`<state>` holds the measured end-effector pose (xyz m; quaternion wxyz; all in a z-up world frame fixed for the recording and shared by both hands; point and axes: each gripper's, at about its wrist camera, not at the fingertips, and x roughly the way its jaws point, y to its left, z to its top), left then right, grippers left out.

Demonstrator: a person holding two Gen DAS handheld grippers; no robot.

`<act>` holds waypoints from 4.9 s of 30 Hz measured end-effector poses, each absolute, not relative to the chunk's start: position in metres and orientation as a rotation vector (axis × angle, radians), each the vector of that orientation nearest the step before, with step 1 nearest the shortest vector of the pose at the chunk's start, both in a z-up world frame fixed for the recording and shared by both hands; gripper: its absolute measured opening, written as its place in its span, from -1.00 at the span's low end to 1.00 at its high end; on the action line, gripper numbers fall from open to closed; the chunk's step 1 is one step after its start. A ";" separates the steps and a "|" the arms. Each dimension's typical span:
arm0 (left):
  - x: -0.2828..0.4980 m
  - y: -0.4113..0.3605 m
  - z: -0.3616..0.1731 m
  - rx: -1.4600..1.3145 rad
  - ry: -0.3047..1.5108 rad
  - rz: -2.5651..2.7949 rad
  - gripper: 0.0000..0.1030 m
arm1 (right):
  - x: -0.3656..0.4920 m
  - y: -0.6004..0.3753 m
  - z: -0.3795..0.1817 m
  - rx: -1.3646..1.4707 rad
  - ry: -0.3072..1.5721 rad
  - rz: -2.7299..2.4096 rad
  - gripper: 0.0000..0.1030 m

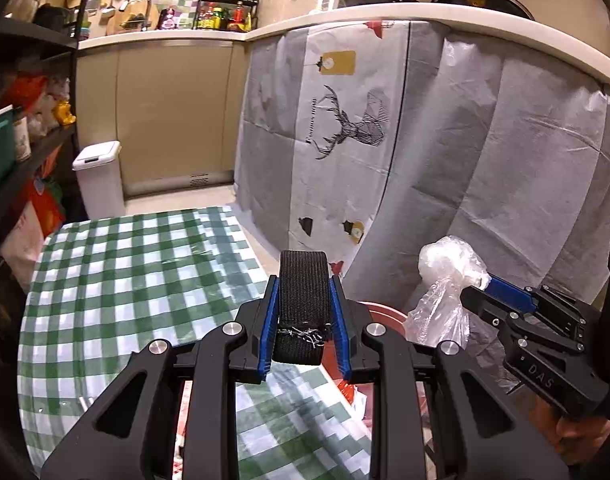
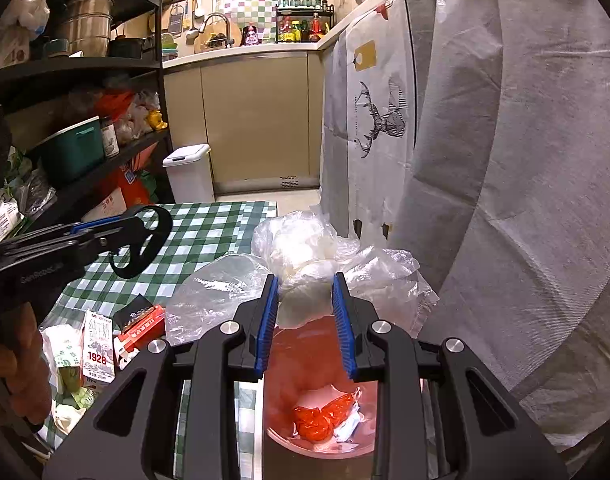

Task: Collect trash
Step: 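Carry the black strap with the left gripper while the right gripper carries the clear bag to the bin, then open the left gripper over the pink bin while the right gripper opens, dropping the clear bag, then move both open grippers back over the trash on the table, then grasp the clear plastic straw with the left gripper while the right gripper approaches the milk carton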

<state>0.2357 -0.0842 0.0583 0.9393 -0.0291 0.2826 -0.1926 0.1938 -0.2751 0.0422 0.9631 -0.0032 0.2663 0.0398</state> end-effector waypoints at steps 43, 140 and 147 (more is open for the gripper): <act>0.269 -0.139 0.016 0.005 0.662 -0.464 -0.53 | 0.215 -0.329 0.020 0.056 0.615 -0.018 -0.42; 0.194 0.172 -0.074 -0.102 0.782 -0.233 -0.21 | 0.189 -0.064 -0.106 0.073 0.818 0.544 0.15; 0.198 0.171 -0.078 -0.133 0.801 -0.271 -0.23 | 0.192 -0.060 -0.108 0.055 0.824 0.534 0.15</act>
